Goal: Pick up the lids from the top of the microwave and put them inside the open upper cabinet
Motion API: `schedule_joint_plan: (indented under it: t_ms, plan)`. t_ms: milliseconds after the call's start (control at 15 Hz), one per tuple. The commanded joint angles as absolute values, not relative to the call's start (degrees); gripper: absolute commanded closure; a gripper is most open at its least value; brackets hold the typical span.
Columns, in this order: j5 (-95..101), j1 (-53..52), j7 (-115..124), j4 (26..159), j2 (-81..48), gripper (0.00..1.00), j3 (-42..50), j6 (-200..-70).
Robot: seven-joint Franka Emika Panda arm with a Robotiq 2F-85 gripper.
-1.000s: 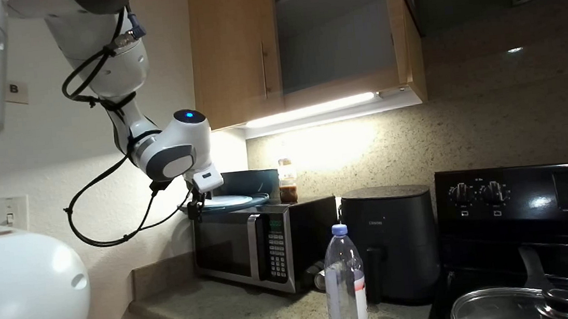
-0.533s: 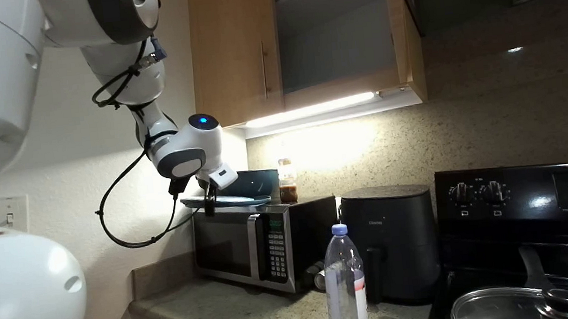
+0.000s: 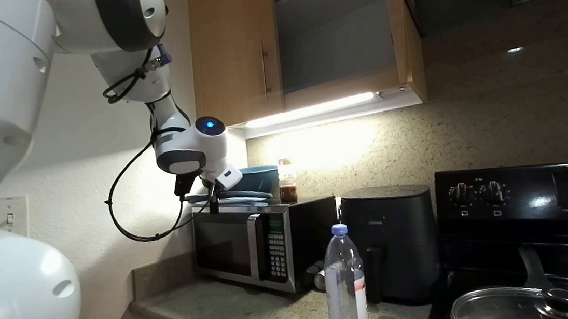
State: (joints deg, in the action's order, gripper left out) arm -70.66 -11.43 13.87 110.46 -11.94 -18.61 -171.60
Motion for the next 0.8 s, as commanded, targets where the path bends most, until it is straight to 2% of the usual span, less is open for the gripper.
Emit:
schedule_joint_plan:
  t_ms: [0,133,267,333,467,733]
  plan:
    - [-74.41,-11.21,9.05,109.15,-11.36,0.82,-19.65,-174.38]
    - [-74.86,-11.59,8.36,109.52,-10.09,0.93,-20.03,-176.68]
    - [-75.04,-11.91,8.45,109.77,-8.7,0.98,-20.71,-179.39]
    - [-74.79,-12.04,8.8,109.87,-8.22,0.95,-21.01,-180.69]
    - [-74.51,-12.43,9.43,110.31,-7.07,0.98,-21.54,-183.07]
    - [-74.17,-13.04,9.84,110.97,-5.09,0.96,-22.78,-188.42]
